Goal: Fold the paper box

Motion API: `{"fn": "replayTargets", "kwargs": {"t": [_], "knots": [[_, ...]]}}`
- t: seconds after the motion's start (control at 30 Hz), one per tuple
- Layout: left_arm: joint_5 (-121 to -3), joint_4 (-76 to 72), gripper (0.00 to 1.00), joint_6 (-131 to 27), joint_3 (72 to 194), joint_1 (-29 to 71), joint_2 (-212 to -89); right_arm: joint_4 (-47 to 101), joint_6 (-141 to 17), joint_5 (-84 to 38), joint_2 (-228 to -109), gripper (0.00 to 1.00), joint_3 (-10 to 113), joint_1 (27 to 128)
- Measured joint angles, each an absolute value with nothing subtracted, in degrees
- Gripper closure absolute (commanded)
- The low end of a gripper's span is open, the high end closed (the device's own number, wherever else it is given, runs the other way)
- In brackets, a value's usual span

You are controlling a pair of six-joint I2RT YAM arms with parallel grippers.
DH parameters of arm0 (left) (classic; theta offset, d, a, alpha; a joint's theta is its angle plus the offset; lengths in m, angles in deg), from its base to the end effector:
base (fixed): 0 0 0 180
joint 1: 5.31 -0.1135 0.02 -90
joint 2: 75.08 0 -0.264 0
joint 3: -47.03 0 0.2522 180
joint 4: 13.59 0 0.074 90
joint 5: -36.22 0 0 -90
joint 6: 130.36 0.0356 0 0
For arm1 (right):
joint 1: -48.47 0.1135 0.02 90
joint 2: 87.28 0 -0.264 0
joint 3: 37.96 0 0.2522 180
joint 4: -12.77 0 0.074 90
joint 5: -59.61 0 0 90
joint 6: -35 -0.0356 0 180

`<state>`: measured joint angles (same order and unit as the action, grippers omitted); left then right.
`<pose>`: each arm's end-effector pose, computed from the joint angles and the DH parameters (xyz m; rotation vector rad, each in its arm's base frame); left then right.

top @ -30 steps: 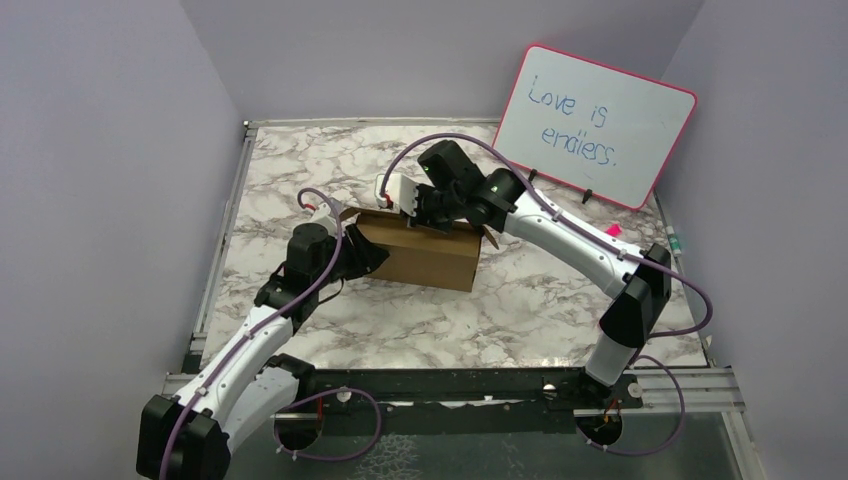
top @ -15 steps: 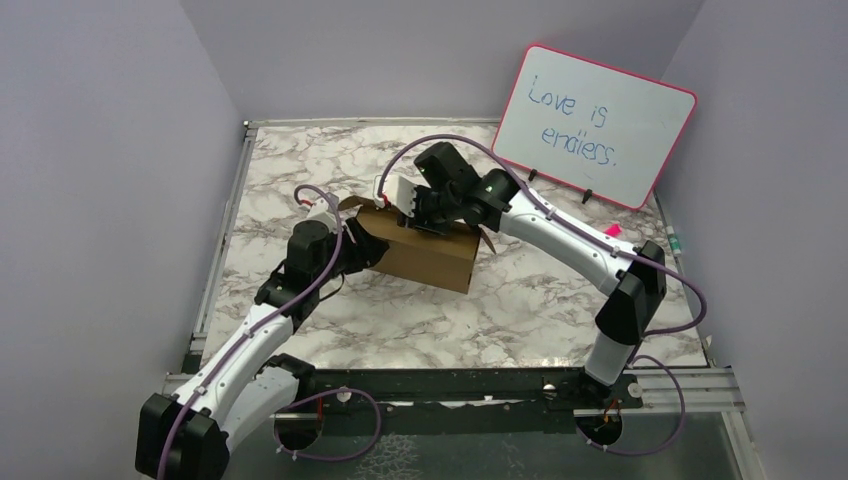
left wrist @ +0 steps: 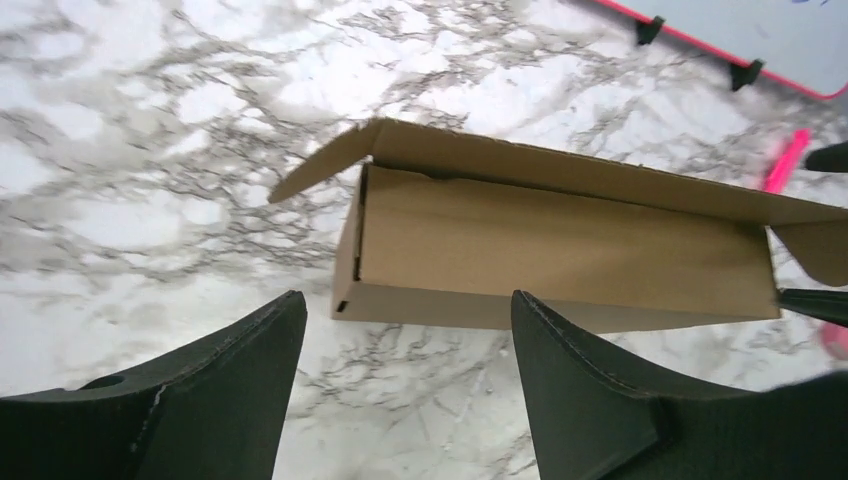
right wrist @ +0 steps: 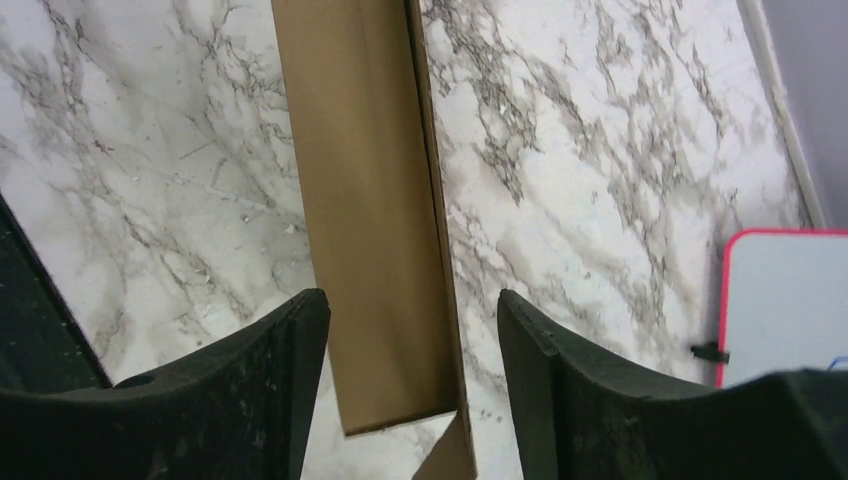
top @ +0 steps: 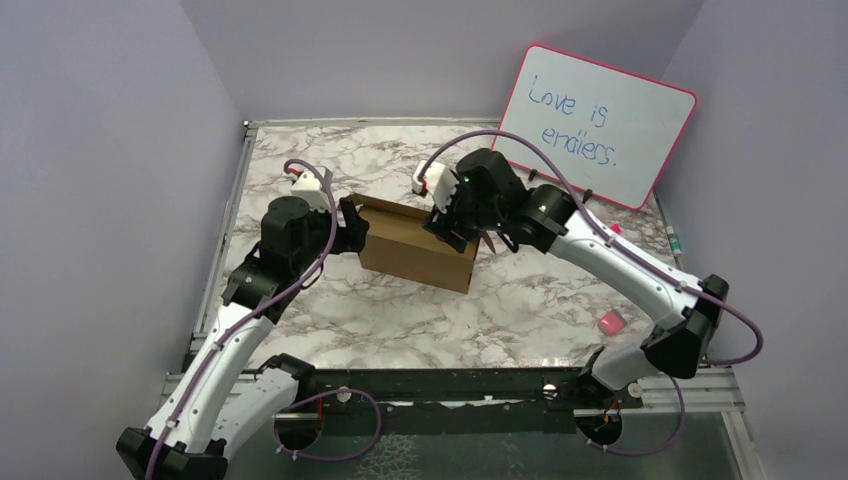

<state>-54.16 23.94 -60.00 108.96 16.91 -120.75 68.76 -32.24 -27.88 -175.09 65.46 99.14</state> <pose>0.1663 -0.0682 0.3332 0.0489 1.9732 -0.4883 0.2119 0.2611 0.3742 -1.3896 1.8244 0.3044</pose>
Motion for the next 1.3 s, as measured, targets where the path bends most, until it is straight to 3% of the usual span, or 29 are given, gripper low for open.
{"fn": "replayTargets", "kwargs": {"t": [0.4,0.7,0.83,1.3], "knots": [[-50.7,31.9,0.22,-42.6,124.5,15.9,-133.7,70.0,-50.4,-37.0,-160.7,0.32,54.9,99.1],[-61.2,34.1,0.23,-37.0,126.6,7.2,-141.1,71.1,-58.7,-43.9,-157.6,0.42,52.0,99.1],[-65.1,34.7,0.23,-35.5,129.2,6.0,-143.7,71.2,-60.5,-46.6,-157.7,0.59,49.2,99.1],[-71.3,36.1,0.25,-31.1,132.8,5.2,-147.0,69.2,-60.9,-49.3,-158.8,0.98,47.5,99.1]]}}
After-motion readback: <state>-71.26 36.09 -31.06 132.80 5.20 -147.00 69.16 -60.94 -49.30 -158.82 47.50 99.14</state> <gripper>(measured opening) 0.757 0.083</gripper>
